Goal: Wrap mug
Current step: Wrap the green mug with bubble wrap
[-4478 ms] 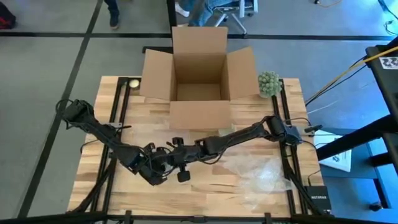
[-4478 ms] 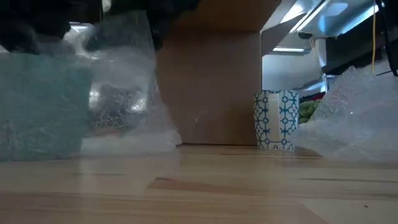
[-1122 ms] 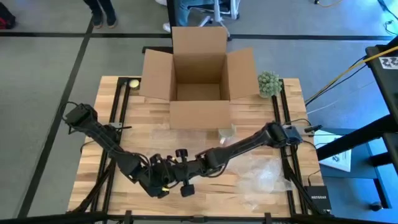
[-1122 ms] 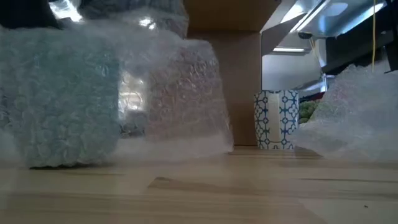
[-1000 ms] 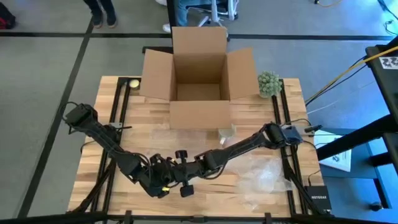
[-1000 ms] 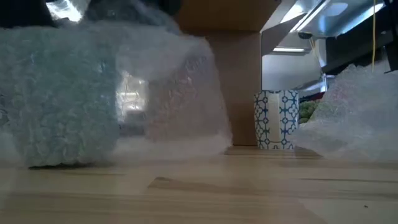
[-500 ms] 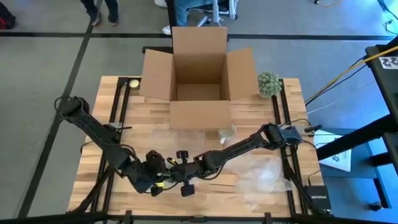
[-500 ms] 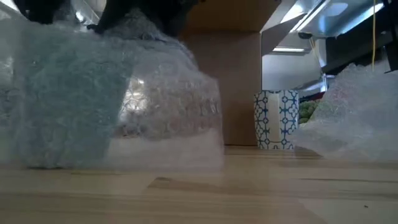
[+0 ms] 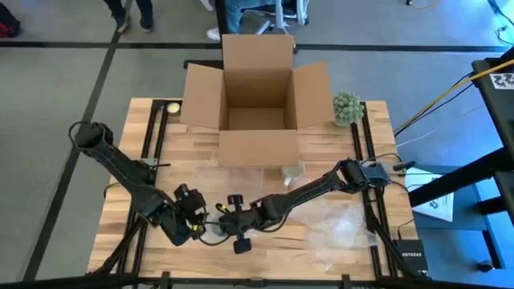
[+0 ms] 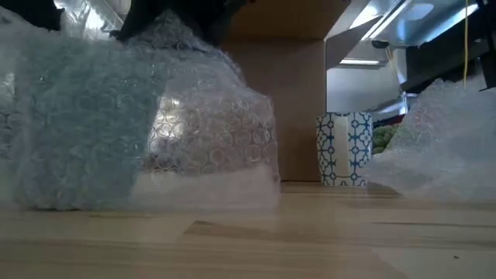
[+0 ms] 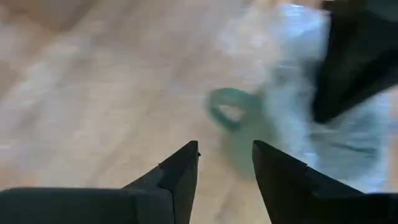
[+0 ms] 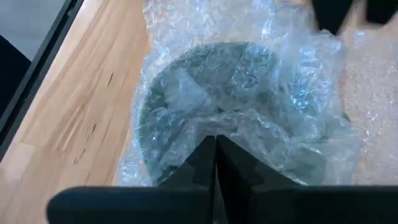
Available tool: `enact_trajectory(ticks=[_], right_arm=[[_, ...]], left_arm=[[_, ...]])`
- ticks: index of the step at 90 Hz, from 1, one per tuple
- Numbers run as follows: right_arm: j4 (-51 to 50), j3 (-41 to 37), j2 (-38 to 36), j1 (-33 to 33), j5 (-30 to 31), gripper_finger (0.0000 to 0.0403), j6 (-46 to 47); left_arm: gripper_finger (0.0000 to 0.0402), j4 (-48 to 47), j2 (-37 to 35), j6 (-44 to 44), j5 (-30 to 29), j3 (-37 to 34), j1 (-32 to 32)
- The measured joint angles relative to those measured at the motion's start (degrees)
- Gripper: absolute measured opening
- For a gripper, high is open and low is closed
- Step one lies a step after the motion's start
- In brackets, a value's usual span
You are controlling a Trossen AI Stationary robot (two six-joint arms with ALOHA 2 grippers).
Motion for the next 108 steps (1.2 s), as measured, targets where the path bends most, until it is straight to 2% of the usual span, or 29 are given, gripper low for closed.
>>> enact_trajectory(ticks=[10, 42, 53, 73, 89, 108], right_arm=[[0.02, 0.0, 0.0, 0.0, 0.0, 0.0001, -0.57], [0.26, 0.0, -0.15, 0.0, 0.03, 0.0001, -0.6], [-2.31, 1.8, -0.15, 0.0, -0.01, 0.0001, -1.04], [-12.34, 9.75, -0.13, 0.02, 0.21, 0.0001, -2.45], [-11.21, 10.02, 0.14, -0.43, 5.24, 0.0001, -2.95], [-8.28, 8.03, 3.78, -0.86, 2.92, 0.0001, -2.47]], left_arm=[[0.0136, 6.63, 1.3, 3.41, 0.16, -0.91, 0.63], [0.0136, 8.12, 9.37, 3.27, 3.21, -0.71, 3.82], [0.0136, 7.86, 9.55, 2.79, 3.05, -0.72, 3.75], [0.0136, 7.32, 9.64, 2.99, 3.21, -0.51, 3.72], [0.0136, 7.83, 9.71, 3.34, 3.39, -0.58, 3.67], [0.0136, 8.51, 9.71, 3.24, 3.2, -0.56, 3.71]])
